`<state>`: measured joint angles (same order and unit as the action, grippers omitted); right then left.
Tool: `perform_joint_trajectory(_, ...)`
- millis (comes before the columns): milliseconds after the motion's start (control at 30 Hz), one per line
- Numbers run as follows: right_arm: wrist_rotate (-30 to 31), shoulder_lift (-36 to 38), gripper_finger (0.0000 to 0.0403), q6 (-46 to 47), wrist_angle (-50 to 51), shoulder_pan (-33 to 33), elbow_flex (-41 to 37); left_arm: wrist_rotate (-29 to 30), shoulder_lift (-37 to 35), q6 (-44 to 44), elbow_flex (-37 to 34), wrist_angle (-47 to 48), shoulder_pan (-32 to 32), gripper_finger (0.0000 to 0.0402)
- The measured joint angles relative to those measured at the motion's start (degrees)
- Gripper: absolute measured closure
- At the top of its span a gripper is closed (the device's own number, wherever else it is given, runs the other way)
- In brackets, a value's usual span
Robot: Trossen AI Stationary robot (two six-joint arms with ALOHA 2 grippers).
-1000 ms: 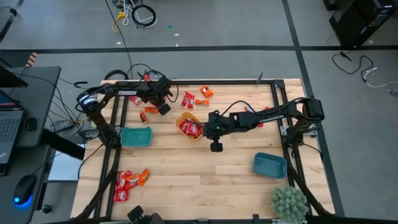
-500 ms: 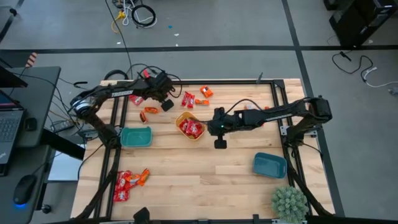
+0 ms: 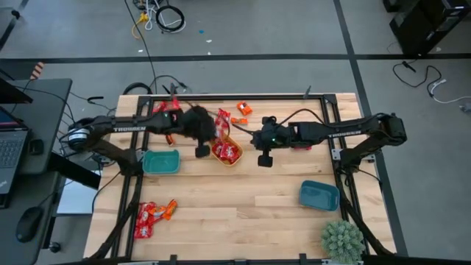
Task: Sort candy
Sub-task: Put the red candy into the yellow bin
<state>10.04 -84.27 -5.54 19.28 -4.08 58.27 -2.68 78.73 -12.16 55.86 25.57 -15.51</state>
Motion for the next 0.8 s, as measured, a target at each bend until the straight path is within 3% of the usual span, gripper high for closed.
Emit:
perform_joint_trajectory(233, 0.0, 0.0, 0.0402, 2.3, -2.4, -0.6, -4.3, 1.6, 2.1, 0.4, 0.0, -1.7, 7.1, 0.0401)
perform_joint_trajectory(633, 0.0, 0.0, 0.0402, 3.0, -6.6, -0.6, -6.3, 11.7, 13.7, 0.7, 0.0, -1.9, 7.7, 0.0401)
perform_joint_trajectory(800, 0.0, 0.0, 0.0402, 3.0, -6.8, -0.6, -6.3, 12.2, 14.7, 4.6, 0.0, -2.3, 7.7, 0.0399)
